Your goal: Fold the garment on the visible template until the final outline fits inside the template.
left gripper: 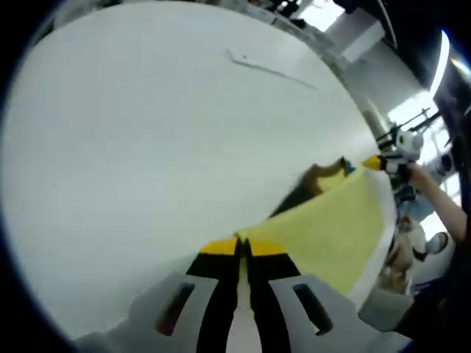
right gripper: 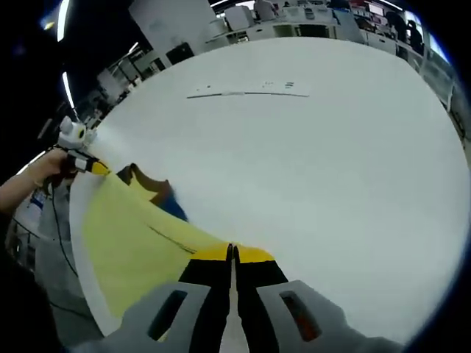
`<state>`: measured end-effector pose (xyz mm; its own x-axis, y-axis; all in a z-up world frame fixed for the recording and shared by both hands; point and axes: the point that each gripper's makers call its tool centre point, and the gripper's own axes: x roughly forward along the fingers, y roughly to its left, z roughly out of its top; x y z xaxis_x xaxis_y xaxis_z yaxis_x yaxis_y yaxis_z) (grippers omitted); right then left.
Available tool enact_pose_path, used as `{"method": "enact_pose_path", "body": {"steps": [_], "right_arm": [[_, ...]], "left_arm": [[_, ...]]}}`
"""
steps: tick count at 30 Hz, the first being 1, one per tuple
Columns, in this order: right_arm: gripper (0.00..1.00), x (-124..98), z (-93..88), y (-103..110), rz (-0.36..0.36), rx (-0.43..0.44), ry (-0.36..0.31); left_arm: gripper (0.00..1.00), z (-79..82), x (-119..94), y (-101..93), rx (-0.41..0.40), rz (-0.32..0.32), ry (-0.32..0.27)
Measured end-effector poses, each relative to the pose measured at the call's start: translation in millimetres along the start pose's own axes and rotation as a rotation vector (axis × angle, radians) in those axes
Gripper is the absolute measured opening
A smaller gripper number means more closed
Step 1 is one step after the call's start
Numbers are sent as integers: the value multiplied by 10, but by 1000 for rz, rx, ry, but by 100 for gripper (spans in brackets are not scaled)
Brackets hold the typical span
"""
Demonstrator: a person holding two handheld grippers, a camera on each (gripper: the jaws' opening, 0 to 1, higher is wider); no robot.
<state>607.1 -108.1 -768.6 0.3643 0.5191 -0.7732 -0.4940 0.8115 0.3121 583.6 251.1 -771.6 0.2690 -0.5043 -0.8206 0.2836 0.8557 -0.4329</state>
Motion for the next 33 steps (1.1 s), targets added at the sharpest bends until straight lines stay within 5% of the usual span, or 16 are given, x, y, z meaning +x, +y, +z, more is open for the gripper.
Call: {"method": "enact_pose_path", "body": {"steps": [11,19,33], "right_arm": [[1,-34,22,-135,-64,-43,-3],[1,-200,133,-227,-83,-10,-68],[1,-433,145,-172,-115,-51,-101]], "left_arm": [[0,16,24,34,-9,2,-2],[1,49,-1,38,-9,13,-11],[0,174,-334,44,58,76,-89]]}}
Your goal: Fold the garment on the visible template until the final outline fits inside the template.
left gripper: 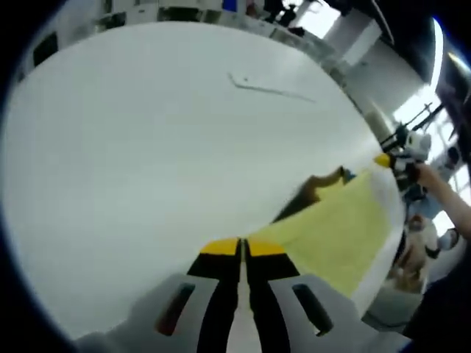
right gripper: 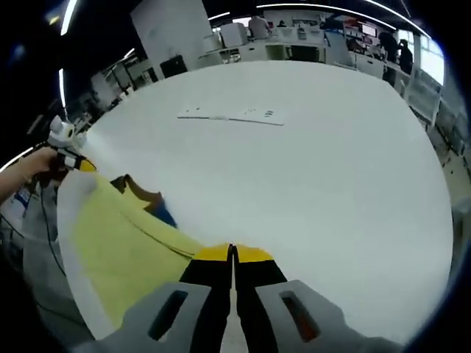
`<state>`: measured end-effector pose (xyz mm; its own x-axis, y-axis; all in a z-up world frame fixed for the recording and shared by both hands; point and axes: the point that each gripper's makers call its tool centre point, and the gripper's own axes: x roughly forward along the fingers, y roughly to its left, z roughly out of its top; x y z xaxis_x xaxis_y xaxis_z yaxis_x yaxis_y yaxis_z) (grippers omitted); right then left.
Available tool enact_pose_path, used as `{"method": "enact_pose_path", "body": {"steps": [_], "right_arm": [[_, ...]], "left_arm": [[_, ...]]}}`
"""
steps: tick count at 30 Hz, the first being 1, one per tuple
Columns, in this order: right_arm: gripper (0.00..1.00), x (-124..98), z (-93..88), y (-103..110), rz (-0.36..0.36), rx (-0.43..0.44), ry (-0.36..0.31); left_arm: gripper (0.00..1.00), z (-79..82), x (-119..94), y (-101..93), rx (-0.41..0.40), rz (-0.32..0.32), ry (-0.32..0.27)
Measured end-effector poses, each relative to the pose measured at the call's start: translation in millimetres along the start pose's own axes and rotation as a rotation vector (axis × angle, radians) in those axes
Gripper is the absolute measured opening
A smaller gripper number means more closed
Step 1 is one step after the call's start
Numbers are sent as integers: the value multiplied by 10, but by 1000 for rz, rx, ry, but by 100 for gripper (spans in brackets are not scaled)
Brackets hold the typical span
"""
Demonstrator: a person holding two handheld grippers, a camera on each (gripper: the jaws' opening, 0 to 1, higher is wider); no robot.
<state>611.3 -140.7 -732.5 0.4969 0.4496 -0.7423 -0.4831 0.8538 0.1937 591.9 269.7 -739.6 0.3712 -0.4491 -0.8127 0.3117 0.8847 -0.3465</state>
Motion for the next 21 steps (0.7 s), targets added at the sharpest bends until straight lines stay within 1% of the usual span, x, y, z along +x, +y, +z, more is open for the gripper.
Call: {"method": "enact_pose_path", "body": {"steps": [3,7,9,14,17,21], "right_arm": [[1,-64,38,44,0,-12,-14],[2,-183,92,124,-3,-29,-42],[4,-248,104,180,0,-38,-53],[9,-394,94,320,9,-67,-62],[12,-499,65,457,27,-97,-64],[17,-626,64,566,24,-109,-85]], "left_arm": [[0,8,-85,-66,27,4,-11],[6,31,-223,-144,61,19,-32],[7,47,-304,-195,72,25,-49],[7,56,-499,-375,95,11,-89],[11,31,-592,-461,106,5,-103],[16,-11,-710,-547,118,-4,-121]]}}
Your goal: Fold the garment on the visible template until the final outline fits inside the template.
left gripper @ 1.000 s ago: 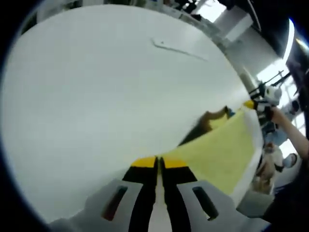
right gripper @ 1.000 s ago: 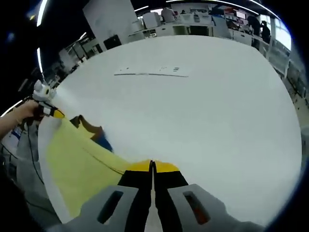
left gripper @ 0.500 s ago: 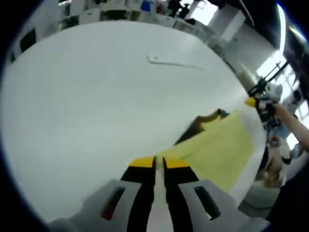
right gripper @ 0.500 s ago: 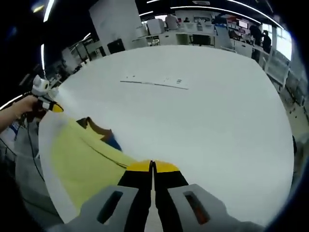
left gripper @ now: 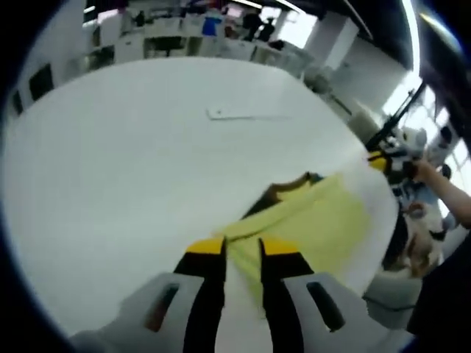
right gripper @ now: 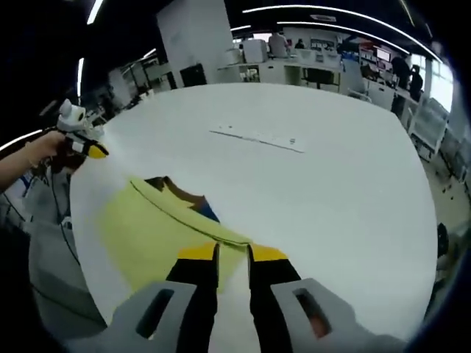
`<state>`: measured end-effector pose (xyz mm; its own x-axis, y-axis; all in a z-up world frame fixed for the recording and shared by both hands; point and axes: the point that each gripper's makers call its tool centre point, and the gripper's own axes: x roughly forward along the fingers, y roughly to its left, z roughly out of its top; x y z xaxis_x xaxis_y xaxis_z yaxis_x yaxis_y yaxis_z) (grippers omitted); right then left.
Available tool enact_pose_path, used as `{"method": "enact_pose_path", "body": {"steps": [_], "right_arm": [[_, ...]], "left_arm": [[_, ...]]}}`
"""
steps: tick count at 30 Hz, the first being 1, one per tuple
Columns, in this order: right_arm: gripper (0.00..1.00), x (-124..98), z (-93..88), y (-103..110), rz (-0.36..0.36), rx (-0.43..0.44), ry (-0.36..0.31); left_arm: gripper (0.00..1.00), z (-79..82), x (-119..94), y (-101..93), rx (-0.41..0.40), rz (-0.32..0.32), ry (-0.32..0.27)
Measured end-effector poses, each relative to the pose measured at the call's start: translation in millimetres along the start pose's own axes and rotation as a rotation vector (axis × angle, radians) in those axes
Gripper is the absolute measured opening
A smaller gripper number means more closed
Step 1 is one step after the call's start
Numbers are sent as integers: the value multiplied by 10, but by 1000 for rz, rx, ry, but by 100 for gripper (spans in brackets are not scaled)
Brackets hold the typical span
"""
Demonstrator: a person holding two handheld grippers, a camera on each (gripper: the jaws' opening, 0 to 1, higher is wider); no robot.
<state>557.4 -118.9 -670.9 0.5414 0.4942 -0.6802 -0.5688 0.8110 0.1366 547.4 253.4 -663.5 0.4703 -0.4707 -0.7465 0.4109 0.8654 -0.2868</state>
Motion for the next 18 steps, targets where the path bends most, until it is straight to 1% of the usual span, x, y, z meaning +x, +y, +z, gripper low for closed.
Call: {"method": "enact_pose_path", "body": {"steps": [3,8,12,16,18], "right_arm": [[20,-106,36,102,4,3,-29],[27,-247,40,256,13,0,-55],[32,-337,0,299,17,-1,-66],[37,-507,3,410,20,-10,-103],[39,-575,5,460,26,-11,-116]], "left_arm": [[21,-10,-85,-67,10,-3,-13],[29,-28,-224,-173,35,-6,-31],[35,-30,-343,-260,50,-9,-59],[42,-51,-472,-365,71,-14,-85],[48,-37,-530,-427,73,-26,-110]]}}
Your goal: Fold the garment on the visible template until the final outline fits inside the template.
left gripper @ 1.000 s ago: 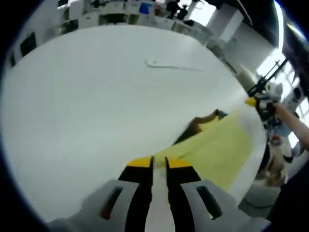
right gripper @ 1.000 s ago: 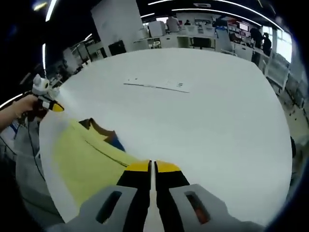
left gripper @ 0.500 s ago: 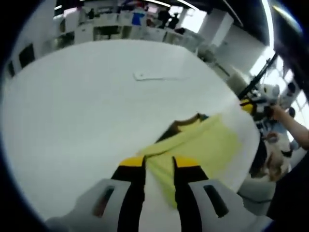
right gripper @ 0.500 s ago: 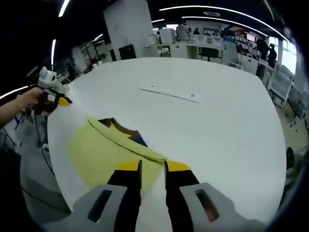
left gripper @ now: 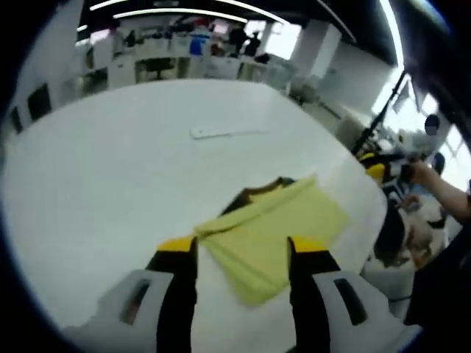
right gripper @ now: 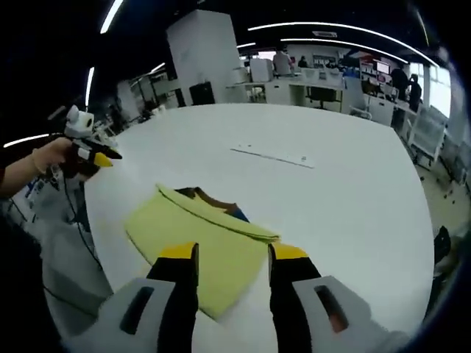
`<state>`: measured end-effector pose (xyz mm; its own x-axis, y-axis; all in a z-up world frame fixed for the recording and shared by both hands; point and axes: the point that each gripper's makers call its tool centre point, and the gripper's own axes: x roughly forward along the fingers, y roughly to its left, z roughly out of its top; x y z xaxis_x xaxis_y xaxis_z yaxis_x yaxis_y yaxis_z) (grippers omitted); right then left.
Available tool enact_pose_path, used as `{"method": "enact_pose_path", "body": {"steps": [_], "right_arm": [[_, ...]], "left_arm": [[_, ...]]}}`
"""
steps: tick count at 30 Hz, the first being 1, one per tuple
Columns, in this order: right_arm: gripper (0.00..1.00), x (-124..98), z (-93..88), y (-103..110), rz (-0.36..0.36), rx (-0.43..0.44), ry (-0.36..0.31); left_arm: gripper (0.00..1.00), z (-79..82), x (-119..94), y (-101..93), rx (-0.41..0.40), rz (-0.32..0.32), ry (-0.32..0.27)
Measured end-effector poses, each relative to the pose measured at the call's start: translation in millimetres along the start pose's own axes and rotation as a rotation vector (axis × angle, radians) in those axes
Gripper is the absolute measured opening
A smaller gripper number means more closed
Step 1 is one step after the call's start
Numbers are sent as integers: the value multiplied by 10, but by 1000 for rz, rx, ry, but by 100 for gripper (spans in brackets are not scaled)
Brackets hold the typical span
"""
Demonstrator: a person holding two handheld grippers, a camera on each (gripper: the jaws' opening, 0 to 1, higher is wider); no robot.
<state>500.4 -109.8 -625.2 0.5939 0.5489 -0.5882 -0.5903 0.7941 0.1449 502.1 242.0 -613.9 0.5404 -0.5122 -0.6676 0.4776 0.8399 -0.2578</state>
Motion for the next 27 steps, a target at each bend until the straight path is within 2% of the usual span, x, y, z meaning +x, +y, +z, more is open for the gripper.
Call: {"method": "enact_pose_path", "body": {"steps": [3,7,11,14,19,27], "right_arm": [[41,-118,9,80,0,-7,-20],[43,-258,19,174,-5,-1,-47],[47,-424,74,278,-14,30,-101],[49,-526,79,392,-6,29,-116],[54,-687,46,530,-2,6,-125],[58,-915,-47,634,1,23,-150]], "left_arm": [[55,9,-108,-75,4,-4,-27],[58,-10,-242,-163,3,-5,-53],[69,-10,-425,-231,-13,1,-106],[70,-34,-575,-275,-24,5,-138],[75,-165,-751,-369,-30,3,-155],[84,-304,-1010,-535,-37,12,-193]]}}
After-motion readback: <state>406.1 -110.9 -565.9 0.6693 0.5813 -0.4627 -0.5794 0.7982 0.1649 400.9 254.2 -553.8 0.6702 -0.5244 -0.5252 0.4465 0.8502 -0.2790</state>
